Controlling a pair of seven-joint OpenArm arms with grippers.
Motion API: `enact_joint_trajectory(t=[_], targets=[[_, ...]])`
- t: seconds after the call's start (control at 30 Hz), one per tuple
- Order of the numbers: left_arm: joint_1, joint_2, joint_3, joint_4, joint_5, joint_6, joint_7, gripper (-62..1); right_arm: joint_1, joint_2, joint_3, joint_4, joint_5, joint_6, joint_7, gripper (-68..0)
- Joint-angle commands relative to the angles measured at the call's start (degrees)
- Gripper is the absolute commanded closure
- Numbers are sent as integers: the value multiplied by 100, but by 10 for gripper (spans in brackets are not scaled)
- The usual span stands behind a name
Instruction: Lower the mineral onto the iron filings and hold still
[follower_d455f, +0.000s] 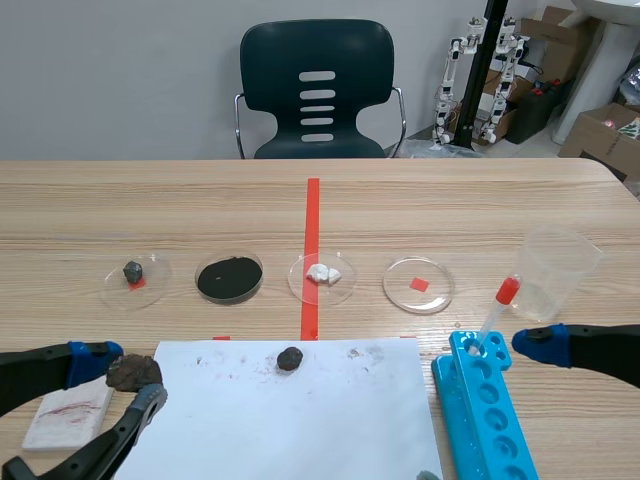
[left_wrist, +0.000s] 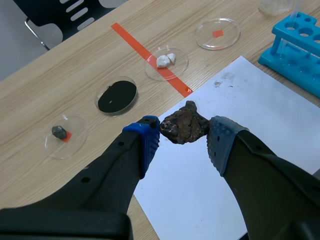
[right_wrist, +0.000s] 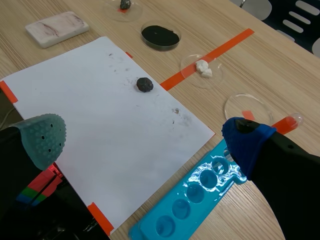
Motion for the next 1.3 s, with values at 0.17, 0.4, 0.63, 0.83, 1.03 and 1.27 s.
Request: enact_joint_trajectory(t=[0.17, 0.4, 0.63, 0.83, 1.03, 1.27], targets=[[-2, 31, 33, 57, -63, 24, -101, -100, 17, 26, 39, 48, 59, -2, 101, -679], [-184, 33, 33, 57, -245, 59, -22, -100, 17, 26, 39, 48, 59, -2, 101, -679], [-1233, 33, 221, 50, -1274, 20, 1390, -100, 17, 26, 39, 48, 59, -2, 101, -679], [-2328, 63, 428, 46, -1980, 52, 2332, -100, 17, 26, 39, 48, 59, -2, 103, -679], [-3799, 376, 732, -376, -2127, 870, 3764, -100, 17, 26, 39, 48, 59, -2, 101, -679], [-5545, 914, 883, -2446, -2129, 977, 3978, -100, 17, 26, 39, 48, 59, -2, 101, -679]])
